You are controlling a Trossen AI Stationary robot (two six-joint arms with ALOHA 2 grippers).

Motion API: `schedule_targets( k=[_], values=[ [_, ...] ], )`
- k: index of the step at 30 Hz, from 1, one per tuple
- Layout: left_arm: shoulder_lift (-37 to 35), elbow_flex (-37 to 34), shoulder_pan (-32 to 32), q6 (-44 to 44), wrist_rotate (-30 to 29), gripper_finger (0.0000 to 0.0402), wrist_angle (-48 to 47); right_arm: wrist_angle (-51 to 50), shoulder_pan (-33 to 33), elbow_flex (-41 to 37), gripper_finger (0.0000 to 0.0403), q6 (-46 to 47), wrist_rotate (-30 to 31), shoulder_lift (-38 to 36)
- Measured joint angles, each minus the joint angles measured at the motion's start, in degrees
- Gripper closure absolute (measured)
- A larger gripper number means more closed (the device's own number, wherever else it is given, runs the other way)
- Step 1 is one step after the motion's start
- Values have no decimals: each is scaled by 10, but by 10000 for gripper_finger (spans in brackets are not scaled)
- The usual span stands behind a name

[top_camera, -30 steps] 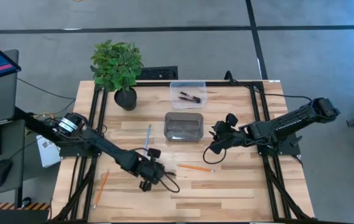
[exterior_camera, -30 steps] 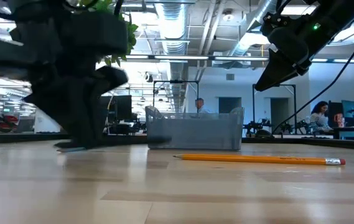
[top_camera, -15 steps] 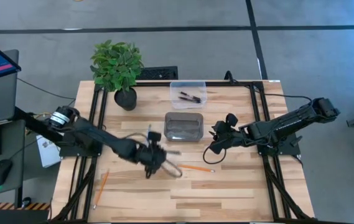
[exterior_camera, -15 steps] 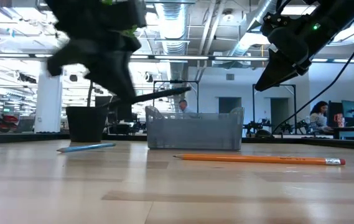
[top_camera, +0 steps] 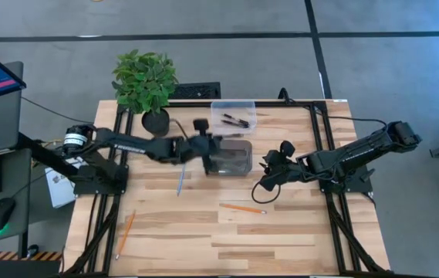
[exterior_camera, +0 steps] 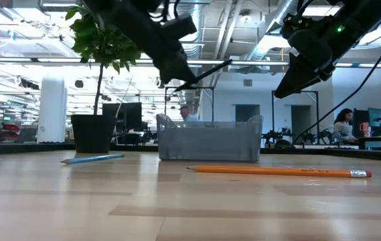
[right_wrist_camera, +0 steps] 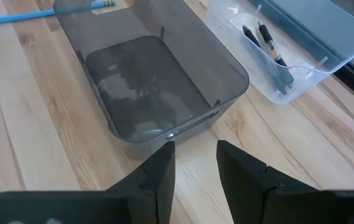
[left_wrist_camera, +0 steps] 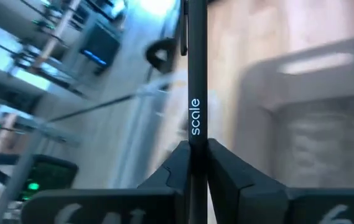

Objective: Sort pens & pencils
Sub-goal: Put the black pen into the transparent bin

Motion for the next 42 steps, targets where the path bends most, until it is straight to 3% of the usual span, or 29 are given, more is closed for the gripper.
schedule_targets(
  k=[6,19,26,31,38,42],
  values=[
    [2,0,91,33,157,383,85,0,0,0,262,-6,0,0],
    [2,0,204,-51,336,380,149,0,-11,0,262,-29,2,0],
    [60,13,206,-54,337,380,188,1,-36,0,263,-29,1,0],
    [131,73,211,-51,286,380,169,0,-45,0,261,-29,1,0],
    [194,169,214,-48,291,380,3,-3,-44,0,265,-29,-3,0],
    [200,187,214,-50,281,379,-39,-8,-44,0,266,-29,-3,0]
  ],
)
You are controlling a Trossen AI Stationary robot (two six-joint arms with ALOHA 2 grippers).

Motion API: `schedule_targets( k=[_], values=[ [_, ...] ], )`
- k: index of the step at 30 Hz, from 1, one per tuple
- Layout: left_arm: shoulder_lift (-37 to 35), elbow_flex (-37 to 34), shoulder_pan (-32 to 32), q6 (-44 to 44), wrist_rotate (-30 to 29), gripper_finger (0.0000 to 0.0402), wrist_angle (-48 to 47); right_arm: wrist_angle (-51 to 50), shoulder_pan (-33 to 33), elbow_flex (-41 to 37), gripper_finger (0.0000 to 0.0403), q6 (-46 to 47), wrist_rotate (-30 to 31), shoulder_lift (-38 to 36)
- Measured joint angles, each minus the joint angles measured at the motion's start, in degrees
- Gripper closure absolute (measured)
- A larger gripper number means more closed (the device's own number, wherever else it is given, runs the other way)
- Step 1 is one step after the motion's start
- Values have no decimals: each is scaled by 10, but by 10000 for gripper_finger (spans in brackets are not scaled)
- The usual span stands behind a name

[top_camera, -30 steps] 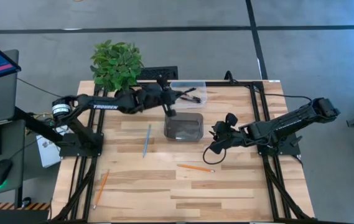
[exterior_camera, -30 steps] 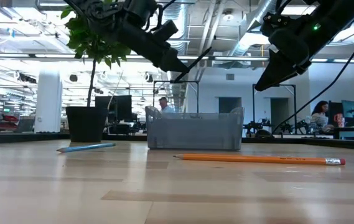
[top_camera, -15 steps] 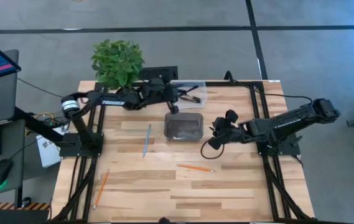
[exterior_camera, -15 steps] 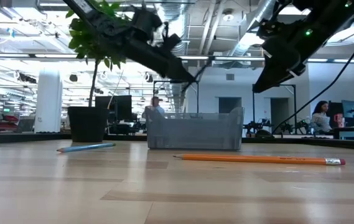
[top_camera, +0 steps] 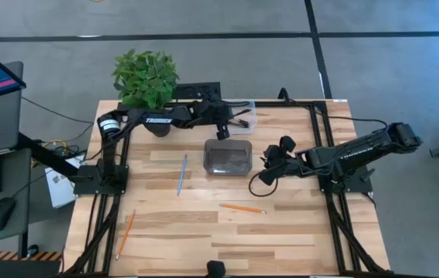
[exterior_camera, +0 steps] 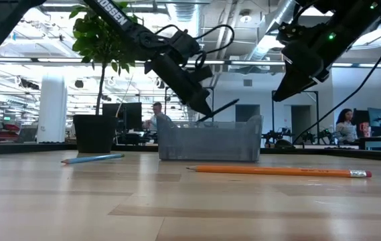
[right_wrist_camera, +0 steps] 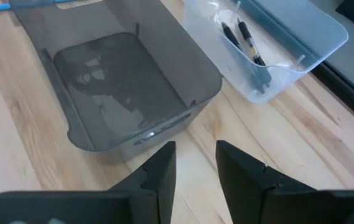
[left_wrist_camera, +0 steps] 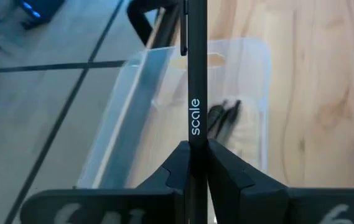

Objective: Sort pens & pencils
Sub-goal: Put the black pen into the transparent bin

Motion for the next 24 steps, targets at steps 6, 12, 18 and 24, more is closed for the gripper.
schedule_targets(
  k=[6,12,18,24],
  values=[
    [0,2,2,0,-21,379,-42,-1,0,0,264,0,0,0],
    [12,2,3,3,-24,379,-84,-1,0,0,266,0,0,0],
    [17,2,3,-6,-25,371,-82,-1,0,0,264,0,0,0],
    [17,2,3,-15,-26,352,-83,-2,0,0,265,0,-2,0]
  ],
)
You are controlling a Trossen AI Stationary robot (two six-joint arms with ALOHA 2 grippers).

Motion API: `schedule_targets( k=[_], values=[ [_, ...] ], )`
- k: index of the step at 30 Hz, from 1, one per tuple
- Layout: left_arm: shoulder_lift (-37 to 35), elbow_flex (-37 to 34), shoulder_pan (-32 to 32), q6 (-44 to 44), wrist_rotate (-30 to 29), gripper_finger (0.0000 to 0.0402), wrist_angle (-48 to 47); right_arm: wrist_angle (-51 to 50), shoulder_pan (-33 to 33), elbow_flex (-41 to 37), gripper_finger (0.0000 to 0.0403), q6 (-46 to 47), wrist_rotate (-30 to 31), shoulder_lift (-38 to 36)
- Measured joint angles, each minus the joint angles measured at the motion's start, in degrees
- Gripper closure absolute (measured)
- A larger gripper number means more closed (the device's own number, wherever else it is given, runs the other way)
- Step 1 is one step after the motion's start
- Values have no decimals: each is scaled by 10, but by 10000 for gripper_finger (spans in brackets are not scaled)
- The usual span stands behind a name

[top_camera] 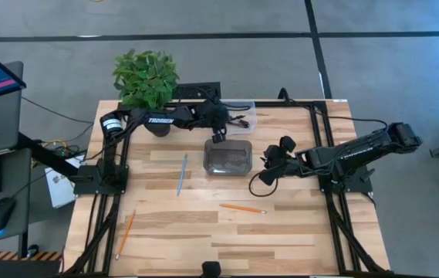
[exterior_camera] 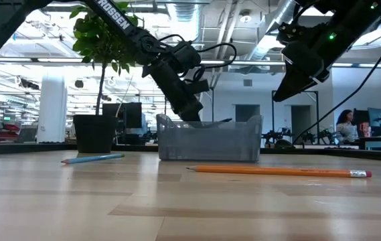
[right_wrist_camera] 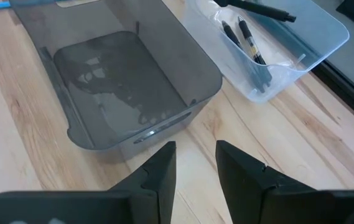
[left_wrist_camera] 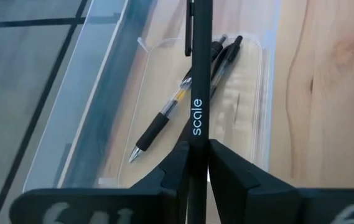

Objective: Sort pens & pencils
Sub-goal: Put the black pen into the transparent bin, then put the right orange pencil into the black bin

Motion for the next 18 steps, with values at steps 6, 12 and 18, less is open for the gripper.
schedule_targets(
  k=[6,12,18],
  values=[
    [0,0,-1,0,-1,350,0,0,0,0,265,0,0,0],
    [0,0,-2,1,-3,350,0,0,0,0,264,0,0,0],
    [-45,-1,-18,1,-4,350,-1,0,0,0,266,0,-7,0]
  ],
)
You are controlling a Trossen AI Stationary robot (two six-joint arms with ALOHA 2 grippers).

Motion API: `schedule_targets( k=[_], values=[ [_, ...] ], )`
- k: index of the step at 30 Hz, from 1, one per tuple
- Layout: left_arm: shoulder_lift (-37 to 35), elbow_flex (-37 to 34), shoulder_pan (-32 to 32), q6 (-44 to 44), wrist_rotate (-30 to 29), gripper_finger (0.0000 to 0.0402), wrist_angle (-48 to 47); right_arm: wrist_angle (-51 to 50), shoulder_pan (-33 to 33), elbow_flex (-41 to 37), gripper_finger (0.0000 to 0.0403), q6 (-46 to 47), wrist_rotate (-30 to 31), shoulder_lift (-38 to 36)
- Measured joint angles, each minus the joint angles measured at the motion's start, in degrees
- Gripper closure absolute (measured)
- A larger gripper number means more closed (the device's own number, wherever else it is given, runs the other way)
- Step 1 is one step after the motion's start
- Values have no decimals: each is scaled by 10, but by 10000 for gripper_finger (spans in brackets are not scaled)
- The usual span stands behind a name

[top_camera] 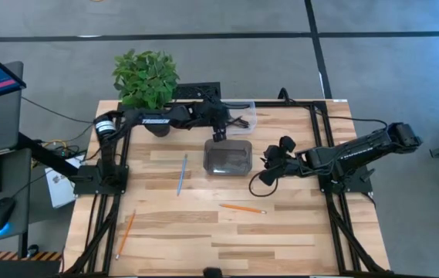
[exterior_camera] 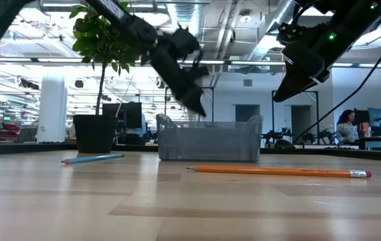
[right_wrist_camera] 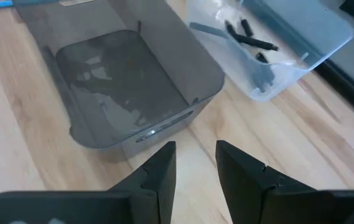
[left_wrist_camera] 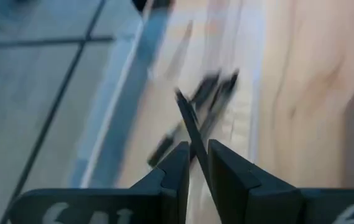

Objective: Sort pens & pencils
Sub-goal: Put the right orange pencil into the black bin

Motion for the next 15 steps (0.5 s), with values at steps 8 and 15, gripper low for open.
schedule_targets(
  k=[8,15],
  values=[
    [-113,1,-95,15,87,349,-75,9,4,0,264,0,-91,0],
    [-176,0,-221,24,87,349,-202,13,37,9,265,0,-178,0]
  ],
)
